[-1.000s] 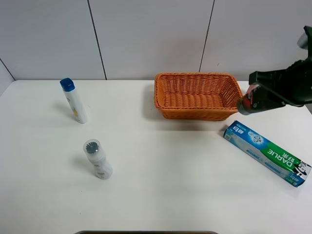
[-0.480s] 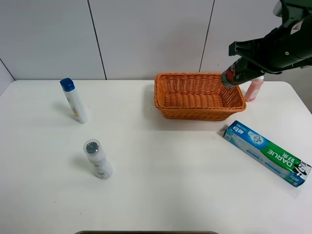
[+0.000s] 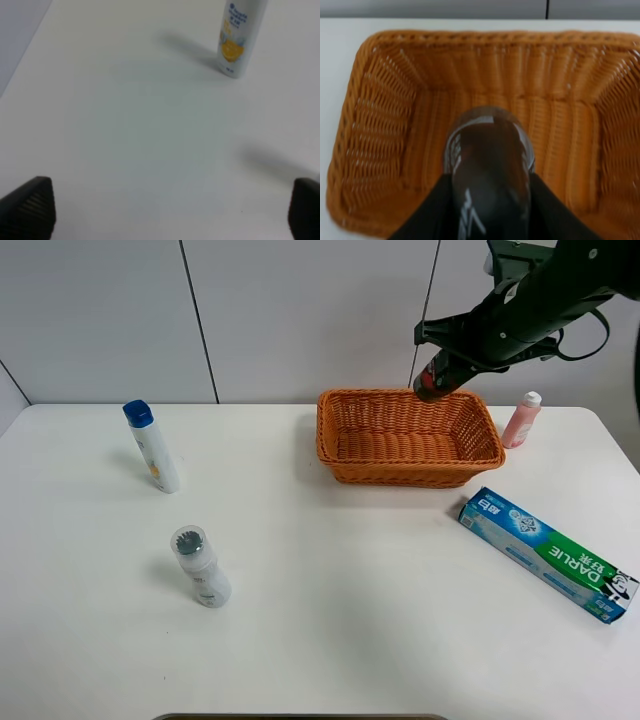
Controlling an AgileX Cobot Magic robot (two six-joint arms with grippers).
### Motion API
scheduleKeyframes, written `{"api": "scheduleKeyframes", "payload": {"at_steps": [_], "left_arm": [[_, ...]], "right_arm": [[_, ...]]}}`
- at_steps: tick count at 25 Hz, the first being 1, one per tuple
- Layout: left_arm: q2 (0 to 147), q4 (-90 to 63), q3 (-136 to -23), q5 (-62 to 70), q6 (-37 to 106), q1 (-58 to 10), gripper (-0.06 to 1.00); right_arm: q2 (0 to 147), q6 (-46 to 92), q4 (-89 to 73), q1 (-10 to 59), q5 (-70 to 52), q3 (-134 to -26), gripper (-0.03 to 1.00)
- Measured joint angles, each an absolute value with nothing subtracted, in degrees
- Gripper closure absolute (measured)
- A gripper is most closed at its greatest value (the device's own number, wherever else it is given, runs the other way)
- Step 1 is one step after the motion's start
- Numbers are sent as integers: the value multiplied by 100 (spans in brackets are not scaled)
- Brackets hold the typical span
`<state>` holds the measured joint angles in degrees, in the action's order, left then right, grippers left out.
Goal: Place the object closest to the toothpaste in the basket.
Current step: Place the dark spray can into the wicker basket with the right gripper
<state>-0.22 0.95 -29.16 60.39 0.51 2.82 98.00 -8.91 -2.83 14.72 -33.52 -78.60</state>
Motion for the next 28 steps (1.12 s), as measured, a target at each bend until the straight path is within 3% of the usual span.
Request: {"api": "scheduleKeyframes", "payload": {"at_steps": [10,28], "left_arm": [[-22,95,-2916,6039,51,282,0],[-22,95,-2916,6039,51,282,0]], "right_arm": [[11175,-870,-309,1472,-3169,-8775,64],[12187,-812,-429,1472,-3155,-8812,64]]}}
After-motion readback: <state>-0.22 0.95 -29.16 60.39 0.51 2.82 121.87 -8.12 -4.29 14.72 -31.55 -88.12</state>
